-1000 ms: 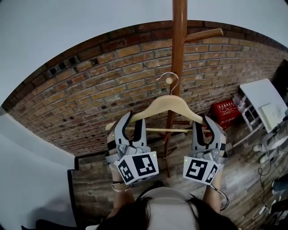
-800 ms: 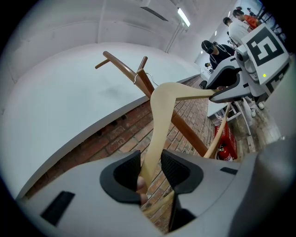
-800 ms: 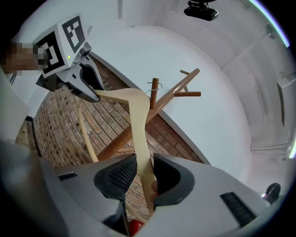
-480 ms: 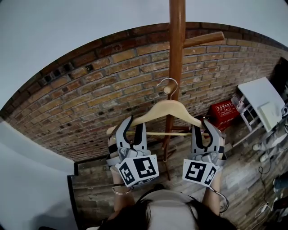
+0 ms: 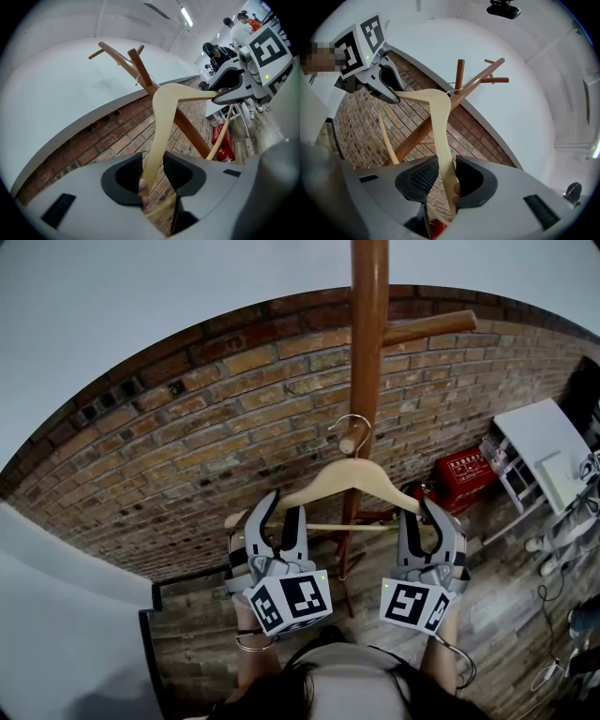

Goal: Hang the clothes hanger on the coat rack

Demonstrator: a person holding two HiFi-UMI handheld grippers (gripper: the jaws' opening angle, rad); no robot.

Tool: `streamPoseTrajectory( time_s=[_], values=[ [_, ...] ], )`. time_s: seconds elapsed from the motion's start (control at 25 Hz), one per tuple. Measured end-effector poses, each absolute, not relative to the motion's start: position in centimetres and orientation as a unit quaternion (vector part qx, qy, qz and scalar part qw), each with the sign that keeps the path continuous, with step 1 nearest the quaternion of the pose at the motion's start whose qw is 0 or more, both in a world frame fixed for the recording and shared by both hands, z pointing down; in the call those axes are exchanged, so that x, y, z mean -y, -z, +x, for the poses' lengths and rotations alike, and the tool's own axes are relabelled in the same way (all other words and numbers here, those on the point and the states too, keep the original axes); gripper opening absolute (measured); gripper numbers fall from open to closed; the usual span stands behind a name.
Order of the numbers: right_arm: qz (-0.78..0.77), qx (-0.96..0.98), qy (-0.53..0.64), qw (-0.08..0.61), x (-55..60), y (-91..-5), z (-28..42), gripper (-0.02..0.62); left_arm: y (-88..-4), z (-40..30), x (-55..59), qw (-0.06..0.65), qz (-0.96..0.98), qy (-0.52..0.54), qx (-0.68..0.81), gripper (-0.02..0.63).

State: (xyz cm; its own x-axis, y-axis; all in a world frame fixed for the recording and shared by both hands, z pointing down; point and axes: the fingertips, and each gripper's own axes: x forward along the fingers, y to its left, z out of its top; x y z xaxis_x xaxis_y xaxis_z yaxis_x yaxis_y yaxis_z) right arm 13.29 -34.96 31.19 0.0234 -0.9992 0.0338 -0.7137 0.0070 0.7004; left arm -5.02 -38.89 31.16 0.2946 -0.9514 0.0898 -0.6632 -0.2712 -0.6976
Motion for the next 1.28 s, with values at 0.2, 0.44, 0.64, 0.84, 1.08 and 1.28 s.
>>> streamPoseTrajectory(
  time_s=[0.2,0.44,0.64,0.84,1.08,1.28],
  values=[
    [0.660,0.648,0.252,0.284,35.3,-31.5,13.4,0.126,-31.5,-4.8,39.3,0.272,-0.757,0.260,-0.533,0.146],
    [0.663,0.646,0.248,0.287,35.7,-32.0,13.6,0.126,-32.1,-4.6,39.8,0.272,-0.761,0.263,-0.528,0.146],
    [0.665,0.643,0.251,0.287,35.8,-32.1,13.7,0.127,-32.3,-4.6,39.9,0.267,-0.764,0.257,-0.528,0.146],
    [0.668,0.643,0.247,0.283,35.9,-32.2,13.6,0.127,-32.3,-4.7,40.1,0.269,-0.764,0.244,-0.533,0.150],
    [0.671,0.642,0.245,0.280,35.8,-32.3,13.5,0.127,-31.5,-4.7,39.9,0.250,-0.771,0.216,-0.544,0.152],
    [0.671,0.646,0.238,0.275,35.7,-32.4,13.5,0.127,-32.1,-4.7,39.8,0.266,-0.776,0.221,-0.528,0.153]
  ],
)
